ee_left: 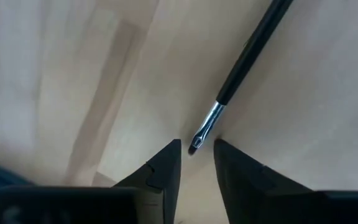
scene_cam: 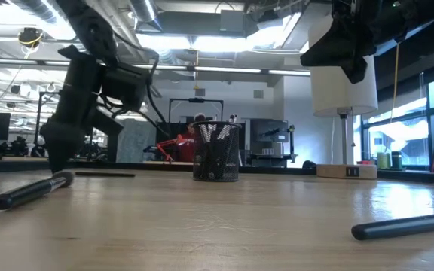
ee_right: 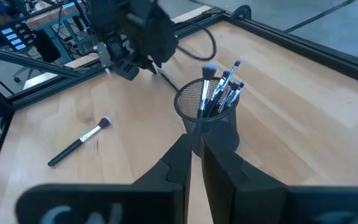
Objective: Sort items
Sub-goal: Put the eyeshadow brush into the organizer
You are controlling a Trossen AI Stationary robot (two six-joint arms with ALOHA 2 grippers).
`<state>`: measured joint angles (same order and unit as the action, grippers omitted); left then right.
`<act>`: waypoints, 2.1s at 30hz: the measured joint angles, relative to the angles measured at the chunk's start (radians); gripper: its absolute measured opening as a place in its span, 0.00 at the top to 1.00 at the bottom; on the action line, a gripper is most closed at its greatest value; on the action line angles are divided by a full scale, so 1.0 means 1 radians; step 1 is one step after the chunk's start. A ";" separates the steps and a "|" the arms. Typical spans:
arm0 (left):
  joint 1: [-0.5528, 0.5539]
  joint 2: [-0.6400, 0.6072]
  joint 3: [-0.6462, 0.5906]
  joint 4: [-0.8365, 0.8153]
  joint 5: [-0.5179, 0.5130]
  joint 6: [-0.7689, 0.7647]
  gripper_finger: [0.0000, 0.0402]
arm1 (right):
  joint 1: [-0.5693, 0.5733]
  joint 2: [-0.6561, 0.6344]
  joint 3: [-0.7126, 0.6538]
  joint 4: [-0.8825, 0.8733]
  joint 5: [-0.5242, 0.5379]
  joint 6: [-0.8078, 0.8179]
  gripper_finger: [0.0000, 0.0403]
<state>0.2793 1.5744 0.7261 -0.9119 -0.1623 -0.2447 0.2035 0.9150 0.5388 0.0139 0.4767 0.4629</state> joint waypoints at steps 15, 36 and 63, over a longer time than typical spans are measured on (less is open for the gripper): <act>0.063 0.003 -0.002 0.008 0.083 0.050 0.99 | 0.000 0.000 0.000 -0.027 -0.002 0.003 0.91; -0.299 0.008 0.316 -0.025 -0.821 0.212 0.99 | 0.000 0.000 0.000 -0.027 0.001 0.008 0.91; -0.319 0.115 0.379 0.643 -1.216 1.399 0.99 | -0.001 0.000 0.000 -0.034 0.001 0.004 0.91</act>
<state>-0.0399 1.6896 1.1053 -0.2687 -1.3785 1.1542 0.2029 0.9154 0.5388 -0.0199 0.4776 0.4667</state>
